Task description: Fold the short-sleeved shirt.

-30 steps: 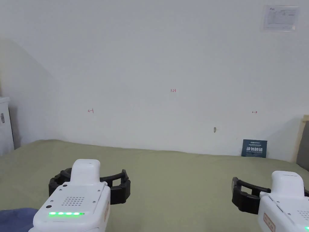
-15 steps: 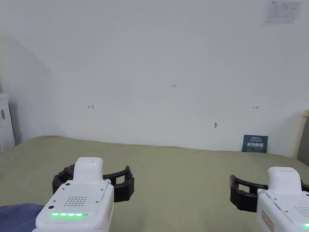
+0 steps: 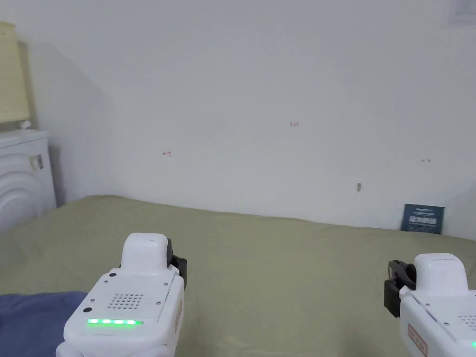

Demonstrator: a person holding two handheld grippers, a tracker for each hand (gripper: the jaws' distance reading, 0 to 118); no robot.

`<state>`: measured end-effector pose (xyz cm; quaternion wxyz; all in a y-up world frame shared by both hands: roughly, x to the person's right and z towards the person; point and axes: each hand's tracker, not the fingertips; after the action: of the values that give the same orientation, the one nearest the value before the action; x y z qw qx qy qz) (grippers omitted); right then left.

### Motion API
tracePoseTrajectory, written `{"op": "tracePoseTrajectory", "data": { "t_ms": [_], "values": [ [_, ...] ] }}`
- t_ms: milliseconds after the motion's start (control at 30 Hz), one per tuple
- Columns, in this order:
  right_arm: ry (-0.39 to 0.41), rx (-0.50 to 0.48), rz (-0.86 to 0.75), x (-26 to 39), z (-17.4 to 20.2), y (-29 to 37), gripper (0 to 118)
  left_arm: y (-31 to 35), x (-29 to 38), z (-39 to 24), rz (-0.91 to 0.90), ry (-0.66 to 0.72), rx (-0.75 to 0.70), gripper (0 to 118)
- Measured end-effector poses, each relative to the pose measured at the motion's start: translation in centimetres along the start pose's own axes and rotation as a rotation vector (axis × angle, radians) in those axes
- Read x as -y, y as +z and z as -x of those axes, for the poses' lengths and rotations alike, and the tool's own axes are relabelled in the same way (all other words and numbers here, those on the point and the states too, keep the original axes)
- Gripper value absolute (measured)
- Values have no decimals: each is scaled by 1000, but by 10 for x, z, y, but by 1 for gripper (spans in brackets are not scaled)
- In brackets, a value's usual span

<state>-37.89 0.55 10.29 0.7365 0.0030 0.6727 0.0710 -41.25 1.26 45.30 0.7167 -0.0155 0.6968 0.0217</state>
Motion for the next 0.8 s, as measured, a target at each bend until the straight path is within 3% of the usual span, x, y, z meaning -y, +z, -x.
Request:
{"op": "tracePoseTrajectory", "data": {
  "t_ms": [267,433,533,633,800],
  "values": [
    [-4,-424,-12,-21,149,-26,2,56,-7,113,52,38,-312,1],
    [13,-625,-3,-18,229,-30,2,97,2,171,100,67,-437,1],
    [21,-662,11,-10,251,-38,2,107,12,192,130,64,-503,1],
    [16,-667,22,-5,255,-43,2,102,18,208,157,144,-470,1],
    [9,-640,67,1,239,-65,2,56,23,221,228,102,-345,1]
  ]
}}
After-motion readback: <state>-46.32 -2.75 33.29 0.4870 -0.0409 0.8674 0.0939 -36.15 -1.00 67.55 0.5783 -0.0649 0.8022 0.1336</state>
